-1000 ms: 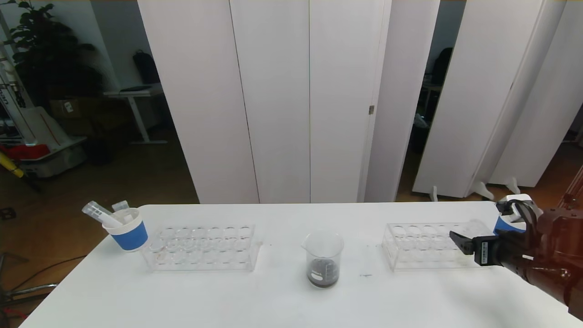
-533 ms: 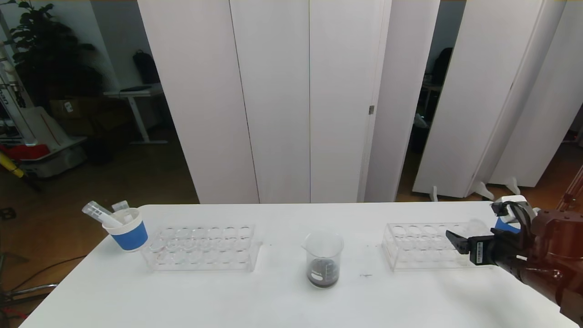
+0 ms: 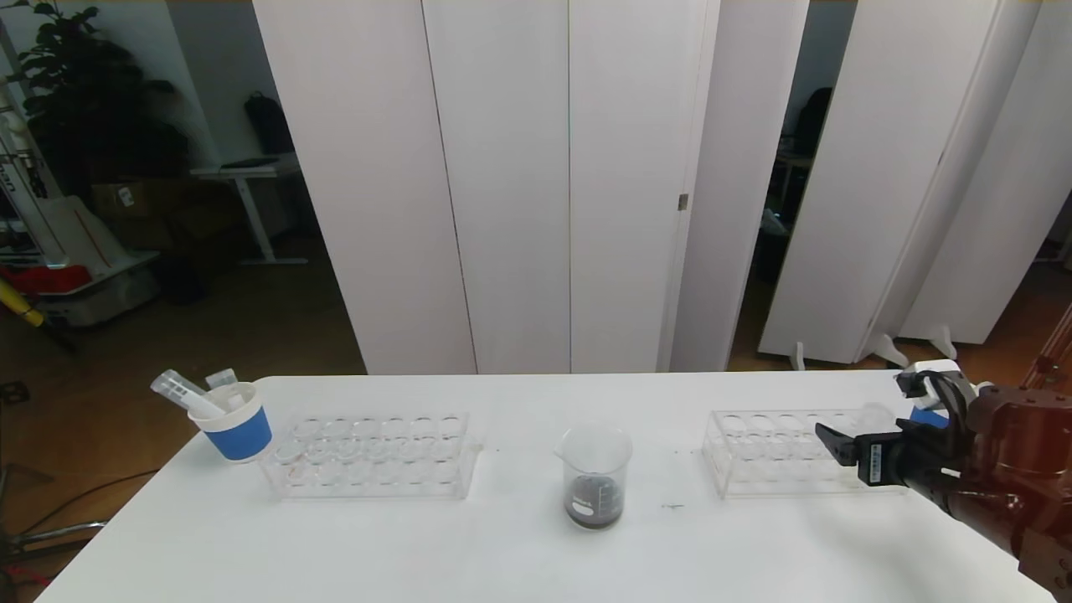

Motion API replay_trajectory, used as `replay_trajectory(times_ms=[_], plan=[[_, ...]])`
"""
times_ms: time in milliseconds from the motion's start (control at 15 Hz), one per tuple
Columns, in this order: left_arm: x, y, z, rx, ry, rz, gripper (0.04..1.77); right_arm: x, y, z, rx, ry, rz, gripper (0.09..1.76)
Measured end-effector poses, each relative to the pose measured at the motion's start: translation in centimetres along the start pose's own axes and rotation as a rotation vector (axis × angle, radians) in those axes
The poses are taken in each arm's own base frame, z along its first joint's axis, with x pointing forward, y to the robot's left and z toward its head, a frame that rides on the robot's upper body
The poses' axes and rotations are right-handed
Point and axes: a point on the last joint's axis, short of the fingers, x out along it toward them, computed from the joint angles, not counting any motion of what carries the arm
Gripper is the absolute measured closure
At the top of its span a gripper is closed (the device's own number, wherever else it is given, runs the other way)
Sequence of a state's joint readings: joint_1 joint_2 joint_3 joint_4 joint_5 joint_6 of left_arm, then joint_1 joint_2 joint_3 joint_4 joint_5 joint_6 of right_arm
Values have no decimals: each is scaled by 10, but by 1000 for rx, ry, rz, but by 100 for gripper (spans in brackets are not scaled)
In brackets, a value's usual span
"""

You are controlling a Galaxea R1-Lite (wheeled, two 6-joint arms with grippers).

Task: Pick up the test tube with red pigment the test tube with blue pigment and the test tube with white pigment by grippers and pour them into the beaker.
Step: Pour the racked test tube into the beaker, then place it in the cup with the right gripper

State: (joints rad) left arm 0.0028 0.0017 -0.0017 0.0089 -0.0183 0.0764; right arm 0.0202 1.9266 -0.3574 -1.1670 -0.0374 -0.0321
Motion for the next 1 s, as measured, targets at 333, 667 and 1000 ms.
replay_trajectory(times_ms=[333,667,1000], plan=[[0,0,0,0,0,0,6,3,0,1,3,-10,-2,144],[0,0,0,0,0,0,6,5,0,2,7,-15,4,127],[0,0,0,0,0,0,6,5,0,3,7,-16,6,127]])
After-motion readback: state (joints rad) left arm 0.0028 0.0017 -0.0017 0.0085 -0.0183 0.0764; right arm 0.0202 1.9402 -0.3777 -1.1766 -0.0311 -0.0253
